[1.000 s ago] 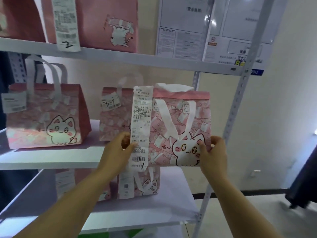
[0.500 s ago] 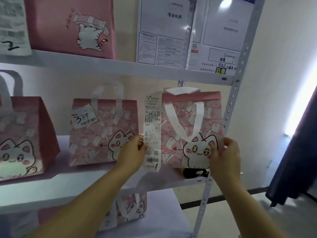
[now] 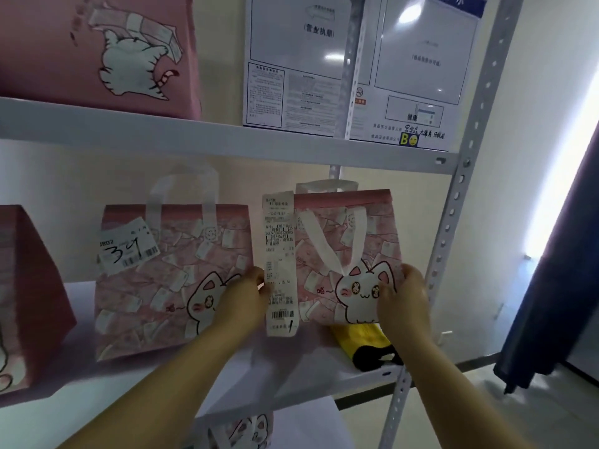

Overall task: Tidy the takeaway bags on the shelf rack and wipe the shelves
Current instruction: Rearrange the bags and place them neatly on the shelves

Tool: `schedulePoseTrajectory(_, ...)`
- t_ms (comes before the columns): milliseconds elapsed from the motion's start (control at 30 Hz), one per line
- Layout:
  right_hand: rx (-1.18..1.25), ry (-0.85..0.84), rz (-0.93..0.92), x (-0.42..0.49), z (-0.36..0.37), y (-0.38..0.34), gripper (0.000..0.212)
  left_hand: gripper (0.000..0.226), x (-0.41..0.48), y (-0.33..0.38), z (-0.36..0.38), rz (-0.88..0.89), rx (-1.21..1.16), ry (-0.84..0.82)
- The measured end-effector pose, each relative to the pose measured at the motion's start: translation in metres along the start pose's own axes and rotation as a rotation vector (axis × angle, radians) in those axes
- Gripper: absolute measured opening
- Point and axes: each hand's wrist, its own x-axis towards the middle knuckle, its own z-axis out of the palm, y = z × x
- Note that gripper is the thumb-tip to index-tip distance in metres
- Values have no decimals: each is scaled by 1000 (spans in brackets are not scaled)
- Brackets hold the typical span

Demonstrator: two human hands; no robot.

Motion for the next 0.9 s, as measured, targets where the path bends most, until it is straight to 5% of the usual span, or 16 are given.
schedulePoseTrajectory(900,71,-302,54,-23,92,7,22,17,-21,-73,-59,-36,217,112)
